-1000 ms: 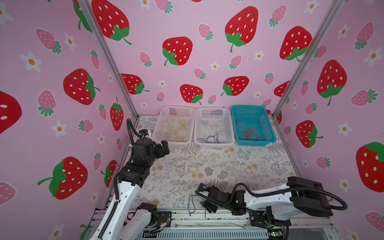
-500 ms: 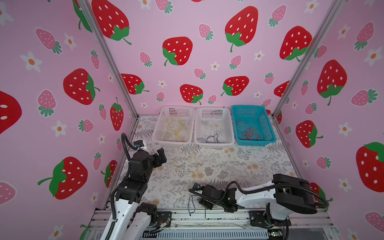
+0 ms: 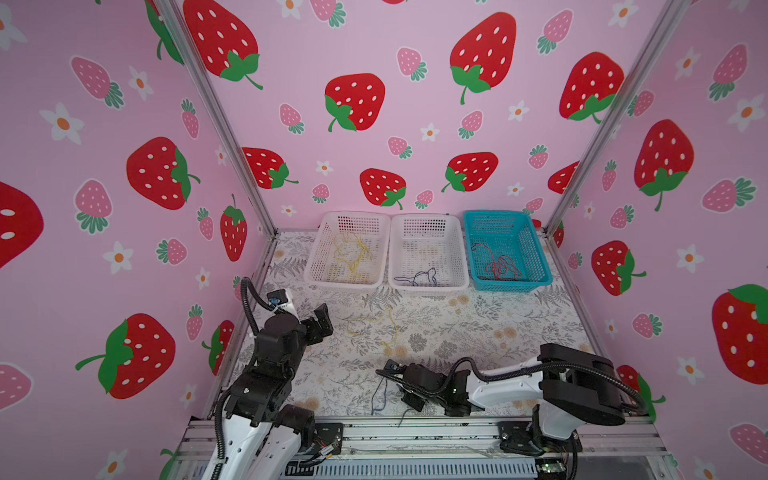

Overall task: Untangle the cables
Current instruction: 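Lift the blue wire with the right gripper toward the middle white basket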

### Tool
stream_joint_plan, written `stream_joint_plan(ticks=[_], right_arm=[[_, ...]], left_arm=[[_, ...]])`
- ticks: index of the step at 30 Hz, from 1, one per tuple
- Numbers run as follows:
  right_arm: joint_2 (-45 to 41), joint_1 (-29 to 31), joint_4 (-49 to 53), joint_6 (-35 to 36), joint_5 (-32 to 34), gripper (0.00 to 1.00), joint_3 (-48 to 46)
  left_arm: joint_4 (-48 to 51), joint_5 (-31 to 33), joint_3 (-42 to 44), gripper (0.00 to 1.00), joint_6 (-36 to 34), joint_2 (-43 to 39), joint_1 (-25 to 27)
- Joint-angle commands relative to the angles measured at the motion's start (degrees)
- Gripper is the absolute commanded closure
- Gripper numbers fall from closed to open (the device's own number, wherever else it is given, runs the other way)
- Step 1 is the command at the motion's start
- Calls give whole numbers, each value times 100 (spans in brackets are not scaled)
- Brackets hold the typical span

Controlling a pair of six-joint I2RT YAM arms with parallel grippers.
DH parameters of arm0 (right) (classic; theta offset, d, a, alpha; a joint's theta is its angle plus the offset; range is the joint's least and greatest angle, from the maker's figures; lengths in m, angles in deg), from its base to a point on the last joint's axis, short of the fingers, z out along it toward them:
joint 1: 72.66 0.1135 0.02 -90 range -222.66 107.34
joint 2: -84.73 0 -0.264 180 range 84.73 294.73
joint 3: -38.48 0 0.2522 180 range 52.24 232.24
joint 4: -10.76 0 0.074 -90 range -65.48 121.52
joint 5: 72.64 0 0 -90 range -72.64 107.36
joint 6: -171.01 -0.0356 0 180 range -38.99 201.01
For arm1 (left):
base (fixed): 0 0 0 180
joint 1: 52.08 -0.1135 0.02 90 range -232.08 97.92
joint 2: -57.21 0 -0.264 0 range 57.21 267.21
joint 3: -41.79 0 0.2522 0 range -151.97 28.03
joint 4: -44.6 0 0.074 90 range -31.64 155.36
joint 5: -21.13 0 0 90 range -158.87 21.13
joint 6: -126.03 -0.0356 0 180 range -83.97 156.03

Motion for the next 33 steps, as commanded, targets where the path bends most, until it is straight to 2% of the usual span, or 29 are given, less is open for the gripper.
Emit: stream_joint_plan(ticks=[1,6,10,13,18,24,33], right_arm=[[-123,-21,31,84,17,91,69],[-745,-19,354,178,376,99,167],[-1402,-127,666,322,651,100,380],[-1850,-660,954,443,715,100,654],[-2160,-1900,1246,493,317,100,1309],[-1443,-3206,1600,301,-252,100,2544],[297,-4238,1830,-20,-238,100,4115]], left_arm=[[151,455,118,1,-47,-229,93],[129,511,167,1,-48,-215,144],[158,455,167,1,-10,-137,157],[180,451,146,1,-6,-103,173],[176,487,163,1,-2,-99,180],[171,444,163,1,-4,9,186],[448,124,139,1,310,-5,242]])
